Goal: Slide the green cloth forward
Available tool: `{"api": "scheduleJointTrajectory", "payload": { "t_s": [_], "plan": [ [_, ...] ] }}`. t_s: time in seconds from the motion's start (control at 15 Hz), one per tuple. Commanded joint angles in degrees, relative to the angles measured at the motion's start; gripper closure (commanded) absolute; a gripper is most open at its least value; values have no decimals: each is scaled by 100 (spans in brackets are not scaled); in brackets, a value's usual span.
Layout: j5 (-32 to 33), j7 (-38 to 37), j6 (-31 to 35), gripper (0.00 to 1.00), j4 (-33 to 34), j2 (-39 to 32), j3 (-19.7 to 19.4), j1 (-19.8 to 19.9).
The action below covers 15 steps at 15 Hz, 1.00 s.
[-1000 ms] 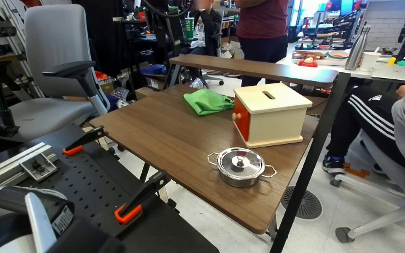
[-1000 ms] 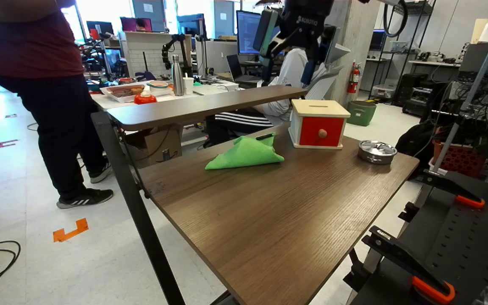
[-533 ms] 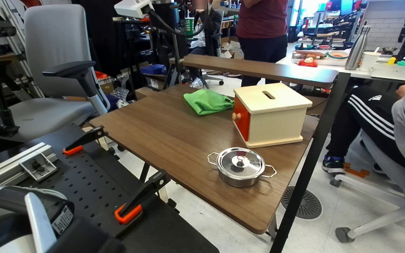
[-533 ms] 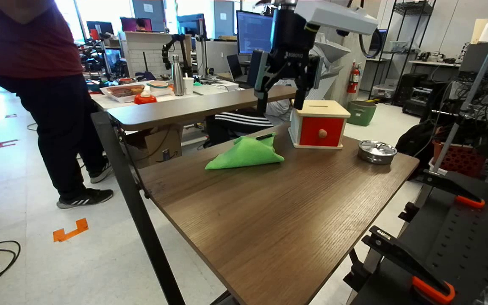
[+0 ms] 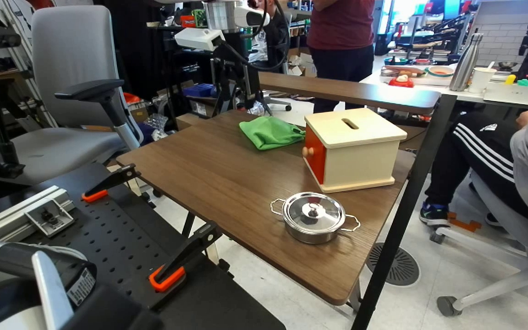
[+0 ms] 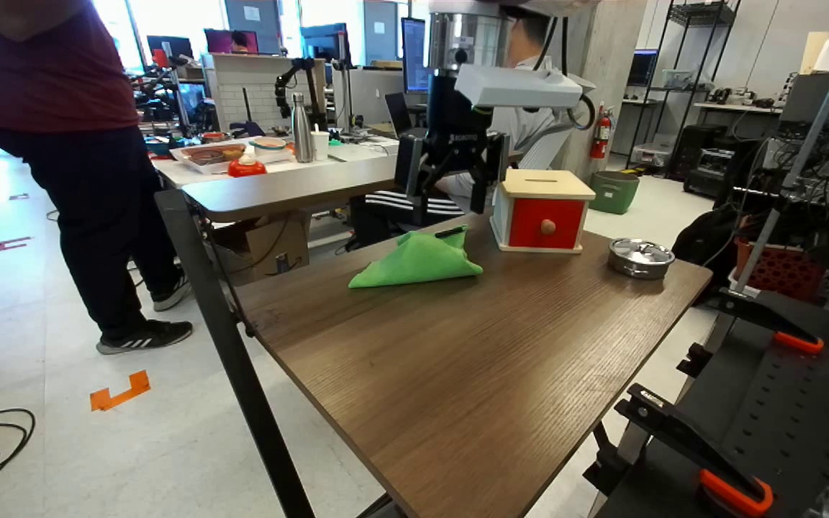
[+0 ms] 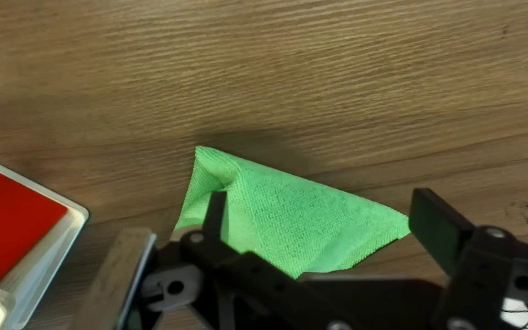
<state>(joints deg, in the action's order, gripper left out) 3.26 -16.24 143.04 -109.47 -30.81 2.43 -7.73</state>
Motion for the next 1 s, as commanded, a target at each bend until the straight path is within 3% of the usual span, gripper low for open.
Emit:
{"api": "scheduleJointTrajectory", "payload": {
  "t_s": [0.0,0.93],
  "plan": [
    [245,-58,106,0,535,-438,-261,-276],
    [180,350,240,0,1538,-1504,-346,-214]
  ]
}}
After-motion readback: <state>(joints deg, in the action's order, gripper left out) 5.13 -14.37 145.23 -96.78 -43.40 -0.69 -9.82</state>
